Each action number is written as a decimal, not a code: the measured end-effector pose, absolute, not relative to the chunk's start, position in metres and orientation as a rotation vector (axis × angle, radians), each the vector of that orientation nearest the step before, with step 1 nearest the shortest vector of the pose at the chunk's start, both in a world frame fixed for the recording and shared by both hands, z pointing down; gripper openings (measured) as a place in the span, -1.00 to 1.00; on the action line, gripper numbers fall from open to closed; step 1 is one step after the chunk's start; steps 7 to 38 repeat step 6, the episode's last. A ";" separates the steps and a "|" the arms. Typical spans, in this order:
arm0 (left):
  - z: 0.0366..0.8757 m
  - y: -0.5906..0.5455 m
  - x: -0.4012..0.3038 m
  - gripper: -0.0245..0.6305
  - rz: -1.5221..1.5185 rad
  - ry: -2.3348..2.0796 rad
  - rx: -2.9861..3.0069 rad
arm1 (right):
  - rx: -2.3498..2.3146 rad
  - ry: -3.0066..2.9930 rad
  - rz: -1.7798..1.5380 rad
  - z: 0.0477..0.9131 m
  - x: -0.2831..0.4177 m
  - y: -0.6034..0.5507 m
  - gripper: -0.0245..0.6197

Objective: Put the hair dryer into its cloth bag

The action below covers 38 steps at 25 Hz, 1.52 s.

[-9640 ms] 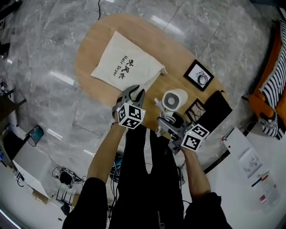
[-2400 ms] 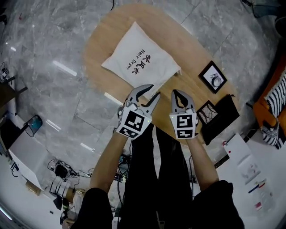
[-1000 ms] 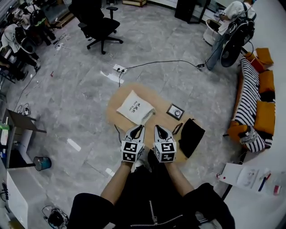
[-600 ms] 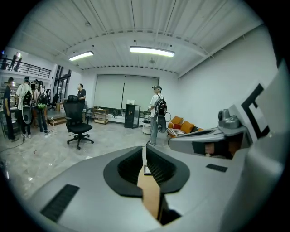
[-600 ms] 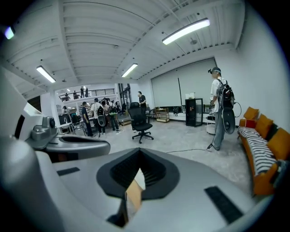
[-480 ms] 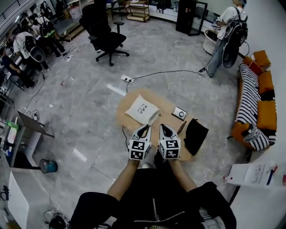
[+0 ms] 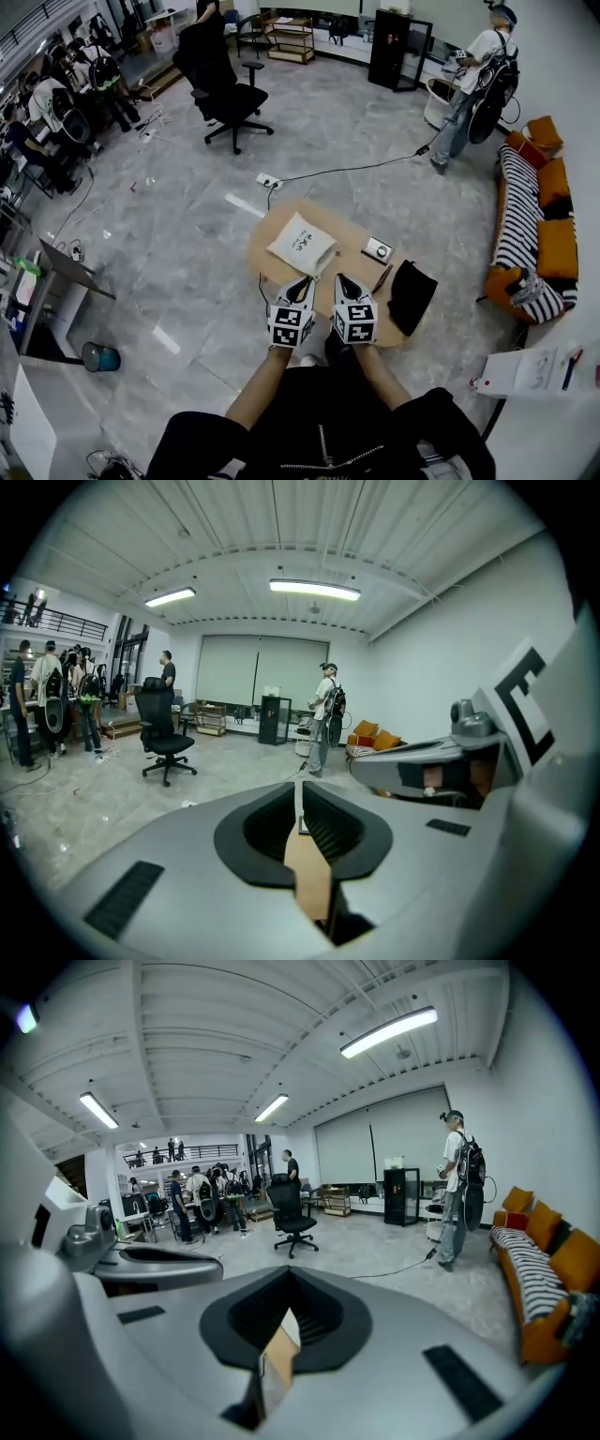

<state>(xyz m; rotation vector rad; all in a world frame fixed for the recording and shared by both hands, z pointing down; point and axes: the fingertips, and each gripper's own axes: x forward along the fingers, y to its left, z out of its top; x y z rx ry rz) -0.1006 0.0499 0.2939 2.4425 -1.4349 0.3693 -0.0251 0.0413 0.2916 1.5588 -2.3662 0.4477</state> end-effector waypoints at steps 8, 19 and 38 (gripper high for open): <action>0.296 0.049 -0.117 -0.81 0.357 -1.437 2.428 | 1.551 -2.361 0.415 0.290 -0.039 0.041 -0.90; 0.296 0.049 -0.117 -0.81 0.357 -1.437 2.428 | 1.551 -2.361 0.415 0.290 -0.039 0.041 -0.90; 0.296 0.049 -0.117 -0.81 0.357 -1.437 2.428 | 1.551 -2.361 0.415 0.290 -0.039 0.041 -0.90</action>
